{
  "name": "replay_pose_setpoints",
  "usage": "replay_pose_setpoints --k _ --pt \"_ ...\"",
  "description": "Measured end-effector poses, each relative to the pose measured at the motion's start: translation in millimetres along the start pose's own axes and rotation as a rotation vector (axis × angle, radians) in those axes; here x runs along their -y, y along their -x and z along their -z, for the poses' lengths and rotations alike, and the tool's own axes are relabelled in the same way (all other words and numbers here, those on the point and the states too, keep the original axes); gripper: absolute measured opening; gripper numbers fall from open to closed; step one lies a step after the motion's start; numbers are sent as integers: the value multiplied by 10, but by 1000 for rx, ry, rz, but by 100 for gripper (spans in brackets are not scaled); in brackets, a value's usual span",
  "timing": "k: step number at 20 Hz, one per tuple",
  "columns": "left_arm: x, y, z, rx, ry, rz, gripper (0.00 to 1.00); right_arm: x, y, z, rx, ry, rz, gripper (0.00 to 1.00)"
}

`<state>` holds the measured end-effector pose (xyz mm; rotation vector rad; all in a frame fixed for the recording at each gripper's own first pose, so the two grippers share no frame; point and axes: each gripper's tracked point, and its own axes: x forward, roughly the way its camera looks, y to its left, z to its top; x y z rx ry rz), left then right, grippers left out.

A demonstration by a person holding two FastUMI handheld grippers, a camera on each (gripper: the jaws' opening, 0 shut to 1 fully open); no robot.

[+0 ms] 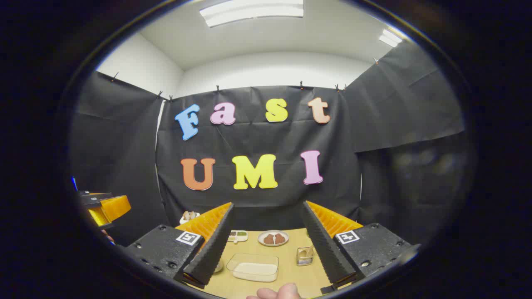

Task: Close the left gripper, press the button to open the rice cooker; take a wooden spoon from the chopstick holder with the right hand, scoop a spoonful of rice and pour it into the rice cooker, then put the wooden spoon back into the chopstick holder.

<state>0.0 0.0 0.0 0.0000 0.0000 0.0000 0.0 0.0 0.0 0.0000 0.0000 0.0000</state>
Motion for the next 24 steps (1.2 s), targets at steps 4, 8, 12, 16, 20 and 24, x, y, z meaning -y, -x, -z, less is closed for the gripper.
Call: replay_pose_setpoints --k 4,8,12,16,20,24 --pt "-57 -41 10 0 -10 -23 94 29 -38 45 -9 4 8 99" --pt "-114 -57 48 -11 -7 -49 94 8 -78 29 -8 11 4 99" --pt "-138 -79 35 -13 -9 -60 94 40 -112 82 -19 4 8 99" --pt "-104 -119 69 -16 -15 -56 94 72 -143 100 -22 2 14 99" --pt "-68 -174 69 -20 -21 -50 94 99 -192 119 -25 -1 17 100" --pt "-64 -215 146 -52 -16 -54 94 101 -251 120 -24 3 15 99"
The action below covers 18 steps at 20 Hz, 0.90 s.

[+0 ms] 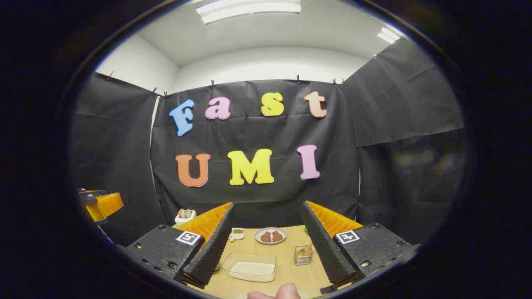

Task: Close the left gripper, press the button to open the rice cooker; take a wooden spoon from the chopstick holder with the right hand, scoop a spoonful of rice and pour it into the rice cooker, then put the wooden spoon back into the chopstick holder.

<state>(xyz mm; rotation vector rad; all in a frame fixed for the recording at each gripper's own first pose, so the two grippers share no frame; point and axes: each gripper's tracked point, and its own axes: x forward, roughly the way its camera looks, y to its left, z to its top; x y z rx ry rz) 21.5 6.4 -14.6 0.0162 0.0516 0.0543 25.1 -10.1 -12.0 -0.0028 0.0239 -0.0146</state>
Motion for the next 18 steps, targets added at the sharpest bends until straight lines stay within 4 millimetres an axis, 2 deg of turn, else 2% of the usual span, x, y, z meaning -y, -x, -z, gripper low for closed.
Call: replay_pose_setpoints --k 5,11,14,18 --pt "-1 -67 99 -36 -3 -20 94 69 -84 -5 7 8 2 99" --pt "39 -228 385 -145 16 -51 95 276 -307 155 -19 15 15 100" --pt "59 -374 591 -220 36 -71 95 439 -466 217 -27 29 28 100" --pt "6 -617 1041 -382 54 -107 95 695 -695 410 -64 49 51 100"
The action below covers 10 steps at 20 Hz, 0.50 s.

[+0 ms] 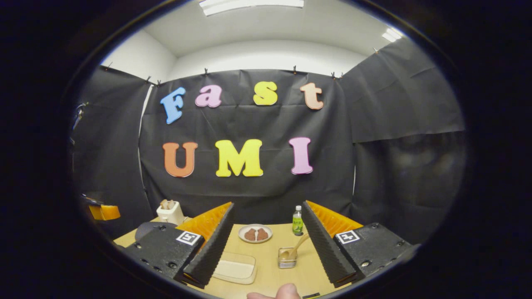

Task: Close the left gripper, press the button to open the rice cooker; take a wooden spoon from the chopstick holder with the right hand, scoop a spoonful of rice and pour it into the rice cooker, then put the wooden spoon back into the chopstick holder.

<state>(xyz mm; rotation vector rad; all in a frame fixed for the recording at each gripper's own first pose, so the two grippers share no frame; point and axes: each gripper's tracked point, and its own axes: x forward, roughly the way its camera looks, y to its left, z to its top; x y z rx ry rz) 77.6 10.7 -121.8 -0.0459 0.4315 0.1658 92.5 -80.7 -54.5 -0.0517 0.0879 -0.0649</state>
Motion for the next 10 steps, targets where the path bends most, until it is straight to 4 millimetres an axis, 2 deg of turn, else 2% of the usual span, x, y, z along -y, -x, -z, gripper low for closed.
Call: replay_pose_setpoints --k 2,4,5,6,7,8,9,10 --pt "-89 -174 106 -77 22 -31 94 107 -149 133 -31 -8 7 99" --pt "-125 -374 214 -151 48 -45 88 213 -282 226 -52 -8 10 100" --pt "-141 -493 294 -196 60 -52 78 246 -342 230 -48 -10 9 100" --pt "-181 -579 379 -240 74 -63 86 291 -408 247 -48 -14 12 100" --pt "-188 -666 455 -288 97 -61 61 322 -471 280 -50 -17 13 99" --pt "-205 -737 558 -339 117 -66 53 357 -537 303 -53 -20 15 99" --pt "-226 -836 654 -384 130 -69 37 386 -597 346 -59 -23 17 99" --pt "-263 -911 722 -427 133 -78 30 413 -657 375 -67 -24 17 99"
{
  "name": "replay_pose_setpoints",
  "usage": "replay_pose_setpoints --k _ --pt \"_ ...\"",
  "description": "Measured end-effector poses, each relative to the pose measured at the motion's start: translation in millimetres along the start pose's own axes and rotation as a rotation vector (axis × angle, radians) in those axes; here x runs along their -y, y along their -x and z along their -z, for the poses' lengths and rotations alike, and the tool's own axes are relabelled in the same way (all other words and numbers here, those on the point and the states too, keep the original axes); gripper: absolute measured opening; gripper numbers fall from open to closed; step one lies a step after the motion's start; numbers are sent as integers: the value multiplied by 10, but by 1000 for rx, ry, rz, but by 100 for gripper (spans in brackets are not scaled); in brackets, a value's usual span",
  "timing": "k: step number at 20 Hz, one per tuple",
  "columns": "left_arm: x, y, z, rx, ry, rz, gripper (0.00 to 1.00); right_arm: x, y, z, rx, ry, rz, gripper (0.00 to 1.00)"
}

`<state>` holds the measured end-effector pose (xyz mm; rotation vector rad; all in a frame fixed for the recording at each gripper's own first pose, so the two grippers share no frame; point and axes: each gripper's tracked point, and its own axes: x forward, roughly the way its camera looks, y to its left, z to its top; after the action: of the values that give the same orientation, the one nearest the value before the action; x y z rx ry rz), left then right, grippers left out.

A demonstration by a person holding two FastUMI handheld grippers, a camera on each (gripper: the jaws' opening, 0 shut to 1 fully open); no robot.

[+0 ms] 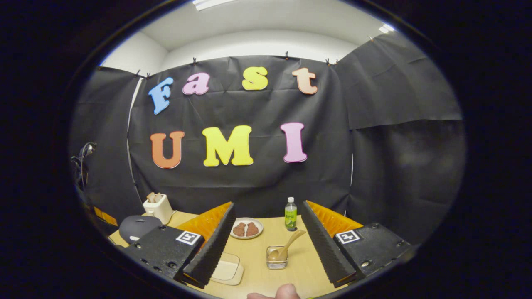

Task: Close the left gripper, press the button to open the rice cooker; take a wooden spoon from the chopstick holder with the right hand, scoop a spoonful of rice and pour it into the rice cooker, then put the wooden spoon back into the chopstick holder.

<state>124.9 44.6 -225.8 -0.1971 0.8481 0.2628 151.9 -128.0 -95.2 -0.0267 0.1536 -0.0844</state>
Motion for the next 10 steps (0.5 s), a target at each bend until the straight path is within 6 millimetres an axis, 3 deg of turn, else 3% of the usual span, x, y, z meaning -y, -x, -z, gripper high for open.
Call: replay_pose_setpoints --k 2,3,5,6,10 --pt "-4 -138 55 -75 3 2 5 88 -125 43 -11 1 9 99" --pt "26 -199 75 -108 6 17 1 131 -172 75 -16 -1 16 100" --pt "24 -242 64 -152 14 15 1 195 -272 135 -33 -8 28 99" --pt "42 -478 155 -184 28 21 1 207 -309 165 -43 -13 30 99" --pt "-44 -598 333 -280 61 7 0 233 -383 166 -43 -3 34 100"
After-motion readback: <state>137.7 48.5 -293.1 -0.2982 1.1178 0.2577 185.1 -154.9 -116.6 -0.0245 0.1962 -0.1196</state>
